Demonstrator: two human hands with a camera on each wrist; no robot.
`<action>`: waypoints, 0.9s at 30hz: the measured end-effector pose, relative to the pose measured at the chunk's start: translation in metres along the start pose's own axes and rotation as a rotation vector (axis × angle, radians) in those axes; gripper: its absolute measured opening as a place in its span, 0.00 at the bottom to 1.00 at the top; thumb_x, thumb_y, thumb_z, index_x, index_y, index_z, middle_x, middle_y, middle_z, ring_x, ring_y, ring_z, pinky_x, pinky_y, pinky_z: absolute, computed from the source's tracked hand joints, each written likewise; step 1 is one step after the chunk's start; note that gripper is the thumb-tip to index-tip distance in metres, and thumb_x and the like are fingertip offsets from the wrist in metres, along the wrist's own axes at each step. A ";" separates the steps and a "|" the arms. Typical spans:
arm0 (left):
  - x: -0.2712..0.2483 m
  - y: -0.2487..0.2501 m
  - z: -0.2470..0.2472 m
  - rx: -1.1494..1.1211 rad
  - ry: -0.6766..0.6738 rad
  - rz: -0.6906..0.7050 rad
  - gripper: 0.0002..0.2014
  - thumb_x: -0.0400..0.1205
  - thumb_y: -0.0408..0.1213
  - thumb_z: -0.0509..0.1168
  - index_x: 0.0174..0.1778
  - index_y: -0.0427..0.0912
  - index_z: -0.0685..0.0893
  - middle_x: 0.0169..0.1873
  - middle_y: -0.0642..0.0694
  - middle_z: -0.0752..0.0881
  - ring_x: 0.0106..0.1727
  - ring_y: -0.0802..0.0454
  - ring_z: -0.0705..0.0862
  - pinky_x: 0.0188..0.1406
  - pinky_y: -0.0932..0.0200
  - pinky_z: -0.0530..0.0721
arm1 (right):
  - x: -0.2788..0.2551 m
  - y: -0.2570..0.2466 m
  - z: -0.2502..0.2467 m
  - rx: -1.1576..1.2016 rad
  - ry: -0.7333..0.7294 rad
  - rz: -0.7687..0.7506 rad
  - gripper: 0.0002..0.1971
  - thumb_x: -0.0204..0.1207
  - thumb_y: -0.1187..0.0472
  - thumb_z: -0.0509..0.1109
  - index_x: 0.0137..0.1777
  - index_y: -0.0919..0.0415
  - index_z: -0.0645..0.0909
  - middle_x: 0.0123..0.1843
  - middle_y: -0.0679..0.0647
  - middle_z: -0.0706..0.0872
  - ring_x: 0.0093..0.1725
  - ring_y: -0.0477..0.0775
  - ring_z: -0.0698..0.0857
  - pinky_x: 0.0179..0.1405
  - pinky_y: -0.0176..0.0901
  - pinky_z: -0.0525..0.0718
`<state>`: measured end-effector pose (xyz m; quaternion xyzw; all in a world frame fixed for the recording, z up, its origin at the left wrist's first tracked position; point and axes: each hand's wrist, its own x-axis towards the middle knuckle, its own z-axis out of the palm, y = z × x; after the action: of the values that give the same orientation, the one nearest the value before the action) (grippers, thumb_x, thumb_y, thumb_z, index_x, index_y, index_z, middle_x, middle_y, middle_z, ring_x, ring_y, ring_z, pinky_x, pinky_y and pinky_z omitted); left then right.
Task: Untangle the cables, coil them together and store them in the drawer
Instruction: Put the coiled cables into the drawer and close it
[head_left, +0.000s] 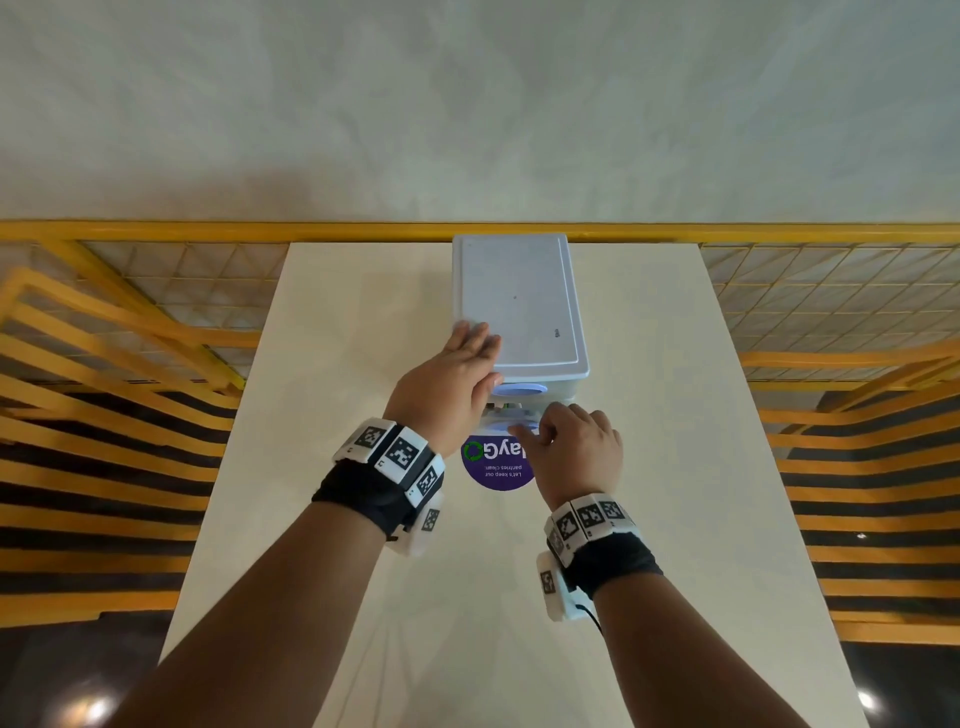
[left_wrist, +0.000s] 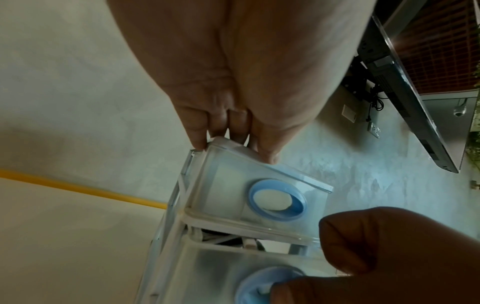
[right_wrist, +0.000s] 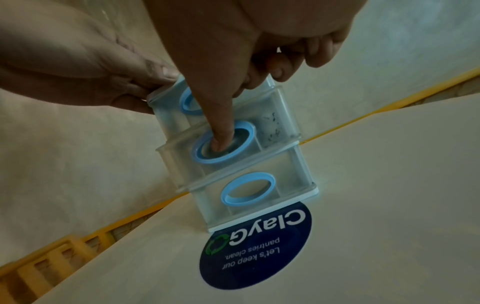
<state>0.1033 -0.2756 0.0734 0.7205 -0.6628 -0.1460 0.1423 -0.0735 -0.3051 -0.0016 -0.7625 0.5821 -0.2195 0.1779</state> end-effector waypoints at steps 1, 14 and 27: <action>0.000 -0.001 0.001 0.002 0.002 0.002 0.24 0.93 0.42 0.54 0.86 0.43 0.67 0.88 0.47 0.61 0.90 0.55 0.50 0.74 0.51 0.77 | 0.001 -0.001 0.000 0.011 -0.015 0.046 0.27 0.67 0.42 0.82 0.28 0.52 0.67 0.25 0.44 0.73 0.30 0.55 0.74 0.30 0.42 0.67; -0.001 -0.003 0.002 -0.020 0.028 0.014 0.24 0.93 0.42 0.55 0.86 0.43 0.68 0.88 0.48 0.62 0.90 0.56 0.50 0.75 0.54 0.76 | 0.000 -0.004 0.008 0.401 -0.466 0.321 0.14 0.74 0.34 0.69 0.43 0.42 0.89 0.40 0.39 0.94 0.43 0.43 0.92 0.52 0.50 0.91; -0.001 -0.001 0.003 -0.018 0.035 0.014 0.24 0.93 0.41 0.55 0.86 0.42 0.69 0.88 0.47 0.62 0.90 0.55 0.51 0.74 0.53 0.77 | 0.012 -0.016 0.006 0.944 -0.487 0.669 0.17 0.77 0.44 0.78 0.44 0.60 0.88 0.42 0.53 0.95 0.41 0.53 0.95 0.40 0.41 0.93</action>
<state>0.1027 -0.2744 0.0702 0.7169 -0.6640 -0.1382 0.1615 -0.0549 -0.3123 0.0030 -0.4063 0.5722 -0.2053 0.6821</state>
